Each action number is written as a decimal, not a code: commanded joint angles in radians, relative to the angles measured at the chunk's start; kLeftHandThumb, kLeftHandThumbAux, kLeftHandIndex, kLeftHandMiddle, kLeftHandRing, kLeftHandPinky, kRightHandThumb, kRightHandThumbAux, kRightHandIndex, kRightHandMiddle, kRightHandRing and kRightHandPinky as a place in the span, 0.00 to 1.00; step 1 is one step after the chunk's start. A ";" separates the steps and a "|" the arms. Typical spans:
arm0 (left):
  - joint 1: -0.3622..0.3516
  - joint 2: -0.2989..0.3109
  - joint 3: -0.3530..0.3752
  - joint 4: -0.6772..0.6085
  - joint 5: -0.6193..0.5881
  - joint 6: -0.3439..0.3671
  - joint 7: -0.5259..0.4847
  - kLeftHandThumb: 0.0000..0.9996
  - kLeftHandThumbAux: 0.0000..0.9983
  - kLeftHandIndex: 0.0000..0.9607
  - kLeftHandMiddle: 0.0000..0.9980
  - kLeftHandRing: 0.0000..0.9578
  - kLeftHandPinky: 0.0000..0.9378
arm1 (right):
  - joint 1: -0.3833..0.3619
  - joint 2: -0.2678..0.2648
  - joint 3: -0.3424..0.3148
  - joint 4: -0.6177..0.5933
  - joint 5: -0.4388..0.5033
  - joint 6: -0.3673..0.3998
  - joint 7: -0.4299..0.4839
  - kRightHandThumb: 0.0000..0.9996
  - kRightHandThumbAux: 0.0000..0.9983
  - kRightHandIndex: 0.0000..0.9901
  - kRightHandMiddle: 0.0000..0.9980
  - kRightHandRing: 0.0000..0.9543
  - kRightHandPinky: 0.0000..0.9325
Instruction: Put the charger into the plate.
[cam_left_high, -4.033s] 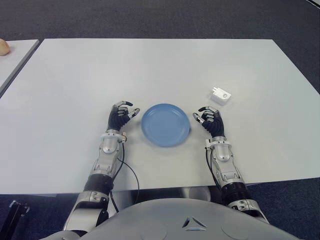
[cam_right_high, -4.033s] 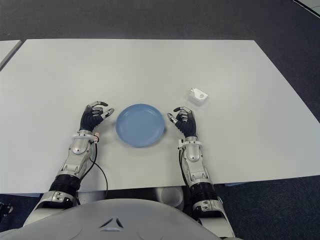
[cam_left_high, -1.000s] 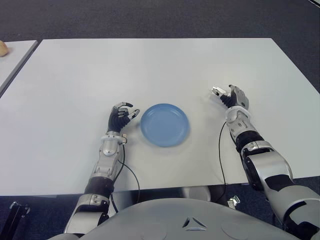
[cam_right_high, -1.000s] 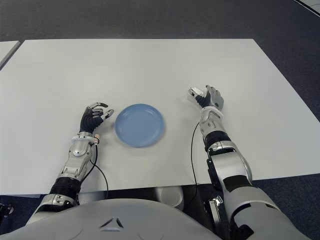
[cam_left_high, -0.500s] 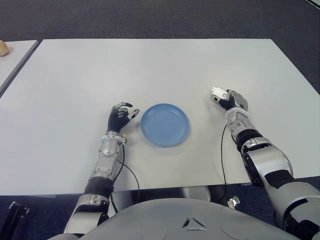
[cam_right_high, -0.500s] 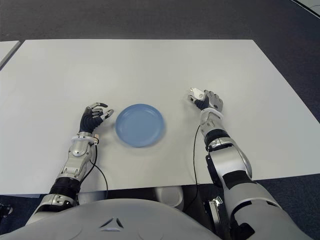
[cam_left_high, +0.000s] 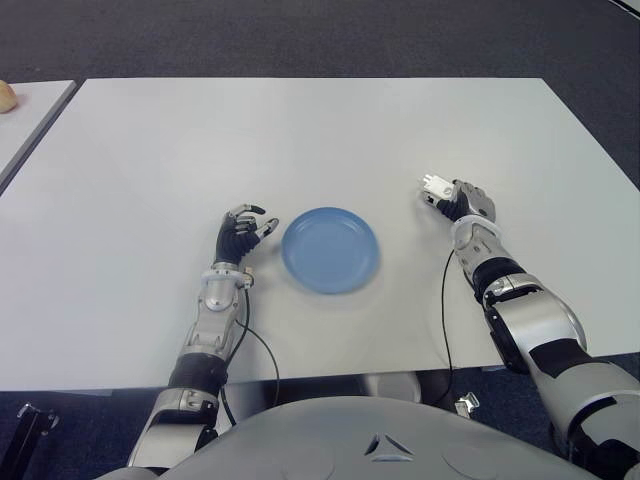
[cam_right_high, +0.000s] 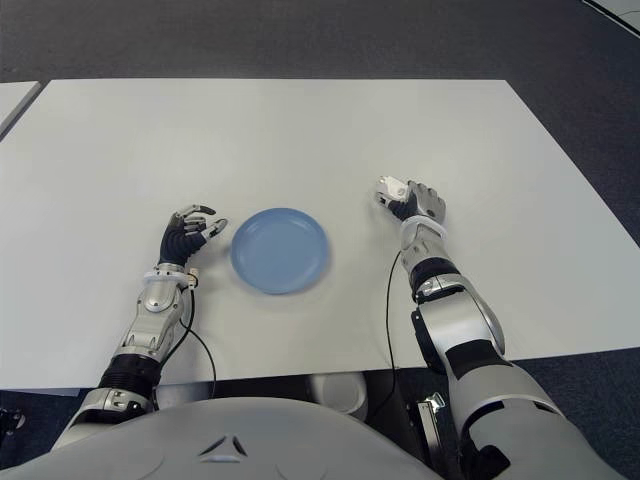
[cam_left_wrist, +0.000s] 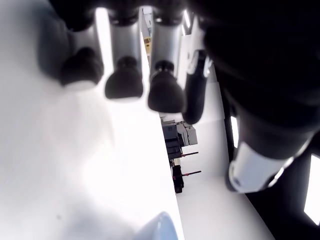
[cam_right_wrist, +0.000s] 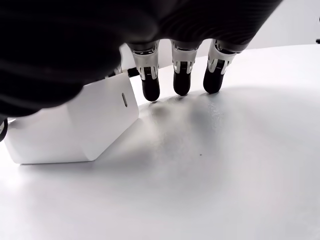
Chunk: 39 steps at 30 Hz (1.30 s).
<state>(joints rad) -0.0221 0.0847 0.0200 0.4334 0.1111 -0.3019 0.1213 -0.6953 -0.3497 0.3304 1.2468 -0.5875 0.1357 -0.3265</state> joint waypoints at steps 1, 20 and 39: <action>0.009 -0.001 -0.001 -0.003 0.008 0.022 0.003 0.71 0.72 0.45 0.83 0.87 0.89 | 0.072 0.038 0.020 0.039 0.009 0.017 0.065 0.58 0.21 0.00 0.00 0.00 0.00; 0.009 -0.003 0.000 -0.014 0.016 0.037 0.012 0.71 0.72 0.45 0.83 0.87 0.90 | 0.115 0.059 0.103 0.056 -0.039 0.070 0.010 0.63 0.31 0.00 0.00 0.00 0.00; 0.011 -0.006 0.009 -0.017 0.009 0.041 0.015 0.70 0.72 0.45 0.82 0.86 0.88 | 0.132 0.053 0.063 0.081 -0.002 0.042 -0.093 0.62 0.59 0.01 0.01 0.00 0.04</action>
<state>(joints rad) -0.0213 0.0821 0.0230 0.4185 0.1176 -0.2776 0.1248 -0.6571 -0.3293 0.3974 1.2751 -0.6071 0.1802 -0.4473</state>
